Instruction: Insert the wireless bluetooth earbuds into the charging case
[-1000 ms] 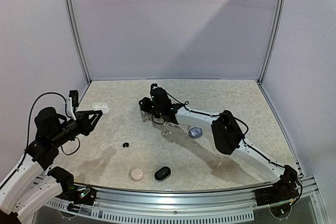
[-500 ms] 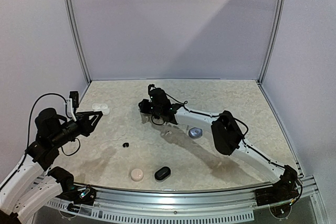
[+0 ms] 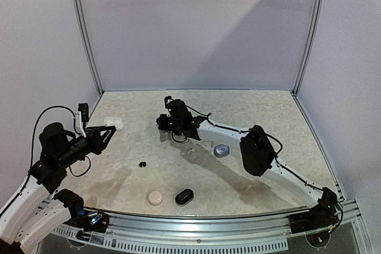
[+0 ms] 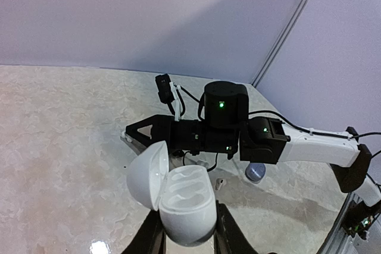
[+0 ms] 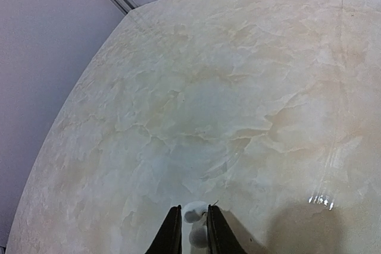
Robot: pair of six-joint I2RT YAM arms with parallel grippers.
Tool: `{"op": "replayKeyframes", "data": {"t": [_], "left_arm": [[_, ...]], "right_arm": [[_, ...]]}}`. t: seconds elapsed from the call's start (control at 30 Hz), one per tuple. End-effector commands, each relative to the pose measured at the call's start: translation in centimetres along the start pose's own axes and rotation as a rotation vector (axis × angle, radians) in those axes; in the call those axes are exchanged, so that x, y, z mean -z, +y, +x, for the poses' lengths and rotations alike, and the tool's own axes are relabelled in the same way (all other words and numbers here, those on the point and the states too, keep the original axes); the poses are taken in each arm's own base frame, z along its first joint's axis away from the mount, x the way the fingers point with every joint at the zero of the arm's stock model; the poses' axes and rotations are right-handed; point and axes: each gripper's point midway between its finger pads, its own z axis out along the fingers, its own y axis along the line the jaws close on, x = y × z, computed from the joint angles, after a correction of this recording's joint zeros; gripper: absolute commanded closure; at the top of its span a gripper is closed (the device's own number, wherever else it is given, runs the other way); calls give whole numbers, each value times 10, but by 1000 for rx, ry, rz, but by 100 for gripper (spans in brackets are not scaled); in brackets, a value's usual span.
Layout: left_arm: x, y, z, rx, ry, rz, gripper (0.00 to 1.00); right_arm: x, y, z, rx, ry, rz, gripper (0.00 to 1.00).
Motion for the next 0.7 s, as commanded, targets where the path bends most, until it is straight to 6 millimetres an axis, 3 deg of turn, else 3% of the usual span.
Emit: {"op": "replayKeyframes", "data": {"t": [0.0,0.27,0.53,0.67], "left_arm": [[1,2,-3,-5,-21,-4,100],[1,3,-2,-5,-19,-3,100],[2,3,-2,-5,-20,-5,100],[2,3,-3,-9,-21,-6,100]], "right_arm": [[8,13,78,90,227,39,84],[17,25,78,225,216,65,84],[23,33,53,295,147,80,82],[30,58,32,309,94,0,81]]}}
